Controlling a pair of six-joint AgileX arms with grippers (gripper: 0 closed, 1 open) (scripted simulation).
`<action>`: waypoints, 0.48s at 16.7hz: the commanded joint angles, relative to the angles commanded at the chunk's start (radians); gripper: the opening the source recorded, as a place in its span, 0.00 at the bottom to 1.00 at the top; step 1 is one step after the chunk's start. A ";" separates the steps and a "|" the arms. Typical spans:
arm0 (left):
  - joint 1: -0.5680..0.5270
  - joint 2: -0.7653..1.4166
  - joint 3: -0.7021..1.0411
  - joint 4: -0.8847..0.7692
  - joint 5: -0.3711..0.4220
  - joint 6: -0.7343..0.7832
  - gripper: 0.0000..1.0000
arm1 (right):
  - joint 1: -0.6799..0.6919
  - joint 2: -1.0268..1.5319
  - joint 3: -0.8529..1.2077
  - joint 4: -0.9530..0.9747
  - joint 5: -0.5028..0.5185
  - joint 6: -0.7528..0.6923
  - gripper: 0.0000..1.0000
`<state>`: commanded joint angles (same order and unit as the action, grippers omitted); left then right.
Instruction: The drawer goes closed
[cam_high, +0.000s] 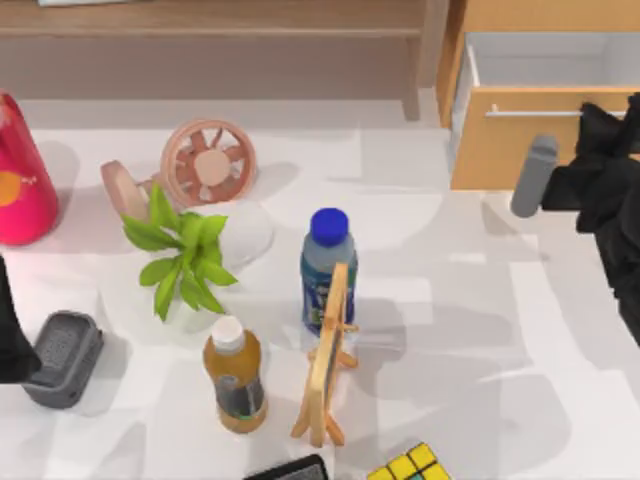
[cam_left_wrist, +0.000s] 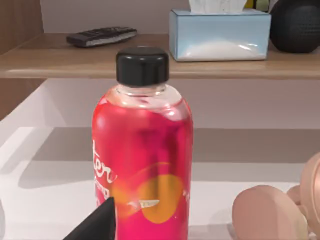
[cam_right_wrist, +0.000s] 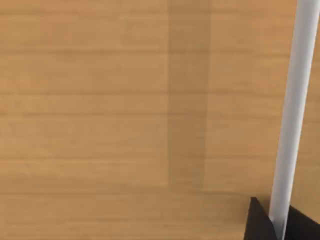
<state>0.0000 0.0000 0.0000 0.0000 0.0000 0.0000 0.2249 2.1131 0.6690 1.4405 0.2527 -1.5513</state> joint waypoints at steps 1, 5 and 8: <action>0.000 0.000 0.000 0.000 0.000 0.000 1.00 | -0.006 0.013 0.031 -0.020 -0.005 0.000 0.00; 0.000 0.000 0.000 0.000 0.000 0.000 1.00 | -0.026 0.057 0.133 -0.084 -0.022 -0.001 0.00; 0.000 0.000 0.000 0.000 0.000 0.000 1.00 | -0.029 0.063 0.149 -0.093 -0.025 -0.001 0.00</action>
<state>0.0000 0.0000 0.0000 0.0000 0.0000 0.0000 0.1962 2.1764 0.8179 1.3475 0.2280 -1.5523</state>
